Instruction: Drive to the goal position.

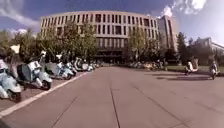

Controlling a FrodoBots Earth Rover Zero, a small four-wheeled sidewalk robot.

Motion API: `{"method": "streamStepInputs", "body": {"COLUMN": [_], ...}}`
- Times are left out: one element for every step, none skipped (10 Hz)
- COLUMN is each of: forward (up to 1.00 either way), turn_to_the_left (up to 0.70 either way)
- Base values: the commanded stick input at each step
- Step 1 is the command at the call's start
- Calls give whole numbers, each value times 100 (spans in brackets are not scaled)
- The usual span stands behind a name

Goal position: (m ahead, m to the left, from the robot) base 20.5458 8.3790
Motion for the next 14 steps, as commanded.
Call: {"method": "streamStepInputs", "body": {"forward": [70,70,70,70,70,70,70,70,70,70,70,70,70,70], "turn_to_the_left": [0,0,0,0,0,0,0,0,0,0,0,0,0,0]}}
